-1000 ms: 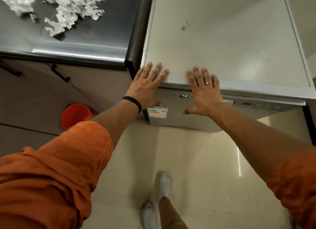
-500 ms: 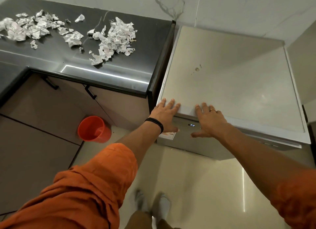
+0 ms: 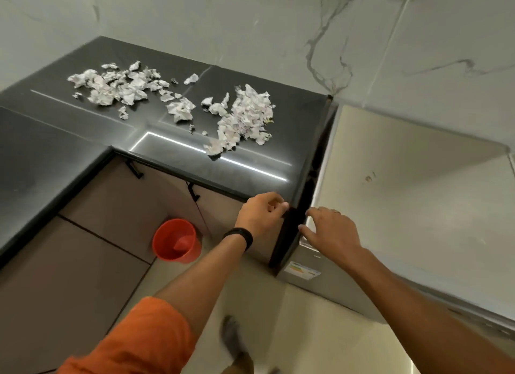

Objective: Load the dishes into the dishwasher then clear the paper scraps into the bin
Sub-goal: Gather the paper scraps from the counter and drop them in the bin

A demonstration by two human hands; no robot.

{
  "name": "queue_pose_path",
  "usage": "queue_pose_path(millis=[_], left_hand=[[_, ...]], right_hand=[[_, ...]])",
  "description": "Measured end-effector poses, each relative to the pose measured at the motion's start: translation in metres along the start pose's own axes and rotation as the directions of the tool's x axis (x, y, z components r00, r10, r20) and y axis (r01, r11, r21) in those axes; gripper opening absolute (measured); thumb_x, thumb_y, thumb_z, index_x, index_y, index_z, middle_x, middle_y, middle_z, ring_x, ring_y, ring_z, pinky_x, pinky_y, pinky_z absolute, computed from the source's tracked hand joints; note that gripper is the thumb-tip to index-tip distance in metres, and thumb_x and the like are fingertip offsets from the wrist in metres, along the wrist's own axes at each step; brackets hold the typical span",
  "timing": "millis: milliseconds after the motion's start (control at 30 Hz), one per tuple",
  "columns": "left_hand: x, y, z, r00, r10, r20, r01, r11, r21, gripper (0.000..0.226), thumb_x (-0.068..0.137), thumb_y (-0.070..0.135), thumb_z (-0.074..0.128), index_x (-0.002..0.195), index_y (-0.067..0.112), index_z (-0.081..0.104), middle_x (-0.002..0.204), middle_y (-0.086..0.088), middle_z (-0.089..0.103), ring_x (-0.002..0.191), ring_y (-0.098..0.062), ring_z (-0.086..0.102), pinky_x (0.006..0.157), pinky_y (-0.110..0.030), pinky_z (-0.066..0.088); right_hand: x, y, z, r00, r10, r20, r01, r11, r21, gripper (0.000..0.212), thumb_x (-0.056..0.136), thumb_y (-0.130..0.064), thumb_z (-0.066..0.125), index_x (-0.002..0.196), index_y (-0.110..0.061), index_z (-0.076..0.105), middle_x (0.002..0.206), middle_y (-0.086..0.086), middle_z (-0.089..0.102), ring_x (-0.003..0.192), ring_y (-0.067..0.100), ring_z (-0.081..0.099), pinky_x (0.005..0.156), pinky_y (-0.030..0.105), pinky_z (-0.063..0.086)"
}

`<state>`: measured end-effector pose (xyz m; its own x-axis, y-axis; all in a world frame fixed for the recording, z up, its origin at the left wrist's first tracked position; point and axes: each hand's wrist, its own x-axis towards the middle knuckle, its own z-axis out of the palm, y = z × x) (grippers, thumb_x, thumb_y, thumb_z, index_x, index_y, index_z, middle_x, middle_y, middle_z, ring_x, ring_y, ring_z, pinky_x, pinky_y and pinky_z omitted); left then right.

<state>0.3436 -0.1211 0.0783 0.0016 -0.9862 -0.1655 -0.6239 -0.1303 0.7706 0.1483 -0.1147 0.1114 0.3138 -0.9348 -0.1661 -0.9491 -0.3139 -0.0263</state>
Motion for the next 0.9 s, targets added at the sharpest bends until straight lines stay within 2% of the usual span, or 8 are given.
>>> queue_pose_path(millis=[133, 233, 333, 433, 700, 800, 900], left_hand=[[0.015, -0.031, -0.053, 0.996, -0.023, -0.084, 0.006, 0.982, -0.189, 0.029, 0.099, 0.047, 0.06, 0.111, 0.024, 0.072, 0.1, 0.01, 0.073, 0.097, -0.003, 0.067, 0.089, -0.032, 0.056], [0.027, -0.053, -0.082, 0.986, -0.082, -0.144, 0.023, 0.928, -0.371, 0.032, 0.099, 0.05, 0.058, 0.11, 0.023, 0.071, 0.101, 0.005, 0.075, 0.098, -0.012, 0.069, 0.089, -0.038, 0.058], [0.036, -0.062, -0.109, 0.961, -0.219, -0.167, 0.074, 0.789, -0.61, 0.035, 0.102, 0.045, 0.055, 0.112, 0.016, 0.071, 0.106, -0.005, 0.075, 0.103, -0.021, 0.071, 0.088, -0.038, 0.057], [0.049, -0.072, -0.133, 0.929, -0.344, -0.133, 0.127, 0.637, -0.76, 0.042, 0.103, 0.047, 0.05, 0.116, 0.013, 0.071, 0.109, -0.007, 0.076, 0.104, -0.022, 0.072, 0.092, -0.041, 0.056], [0.097, -0.103, -0.183, 0.89, -0.45, -0.073, 0.11, 0.367, -0.924, 0.069, 0.101, 0.065, 0.035, 0.124, 0.008, 0.066, 0.116, -0.011, 0.075, 0.109, -0.025, 0.071, 0.099, -0.042, 0.054], [0.114, -0.115, -0.194, 0.873, -0.485, -0.055, 0.113, 0.312, -0.943, 0.073, 0.1, 0.068, 0.032, 0.126, 0.009, 0.066, 0.117, -0.01, 0.074, 0.11, -0.025, 0.071, 0.101, -0.042, 0.053], [0.135, -0.127, -0.202, 0.859, -0.511, -0.044, 0.13, 0.3, -0.945, 0.074, 0.099, 0.069, 0.03, 0.127, 0.01, 0.066, 0.118, -0.009, 0.074, 0.11, -0.024, 0.071, 0.103, -0.043, 0.052]], right_hand=[[0.042, -0.044, -0.017, 0.996, -0.052, -0.072, 0.055, 0.997, 0.051, 0.039, 0.099, -0.056, 0.052, 0.121, -0.025, 0.06, 0.108, -0.005, 0.066, 0.095, 0.015, 0.064, 0.076, 0.029, 0.055], [0.074, -0.078, -0.025, 0.989, -0.096, -0.115, 0.105, 0.992, 0.074, 0.038, 0.099, -0.053, 0.054, 0.122, -0.025, 0.061, 0.114, -0.005, 0.067, 0.103, 0.017, 0.065, 0.08, 0.033, 0.056], [0.106, -0.111, -0.032, 0.98, -0.133, -0.147, 0.148, 0.984, 0.095, 0.036, 0.097, -0.051, 0.058, 0.124, -0.028, 0.064, 0.117, -0.006, 0.069, 0.106, 0.018, 0.066, 0.081, 0.035, 0.057], [0.138, -0.136, -0.039, 0.97, -0.181, -0.161, 0.198, 0.976, 0.093, 0.034, 0.097, -0.048, 0.059, 0.125, -0.028, 0.065, 0.116, -0.005, 0.069, 0.106, 0.02, 0.067, 0.08, 0.035, 0.056], [0.234, -0.178, -0.03, 0.947, -0.276, -0.166, 0.297, 0.949, 0.111, 0.037, 0.098, -0.046, 0.06, 0.131, -0.03, 0.062, 0.12, -0.005, 0.065, 0.111, 0.02, 0.064, 0.085, 0.035, 0.052], [0.264, -0.186, -0.016, 0.945, -0.288, -0.158, 0.311, 0.94, 0.143, 0.043, 0.096, -0.048, 0.061, 0.135, -0.029, 0.058, 0.121, -0.003, 0.063, 0.108, 0.021, 0.063, 0.083, 0.034, 0.052], [0.286, -0.189, 0.002, 0.941, -0.304, -0.149, 0.326, 0.932, 0.157, 0.041, 0.095, -0.049, 0.063, 0.129, -0.025, 0.061, 0.117, -0.002, 0.061, 0.102, 0.02, 0.064, 0.079, 0.033, 0.054]])
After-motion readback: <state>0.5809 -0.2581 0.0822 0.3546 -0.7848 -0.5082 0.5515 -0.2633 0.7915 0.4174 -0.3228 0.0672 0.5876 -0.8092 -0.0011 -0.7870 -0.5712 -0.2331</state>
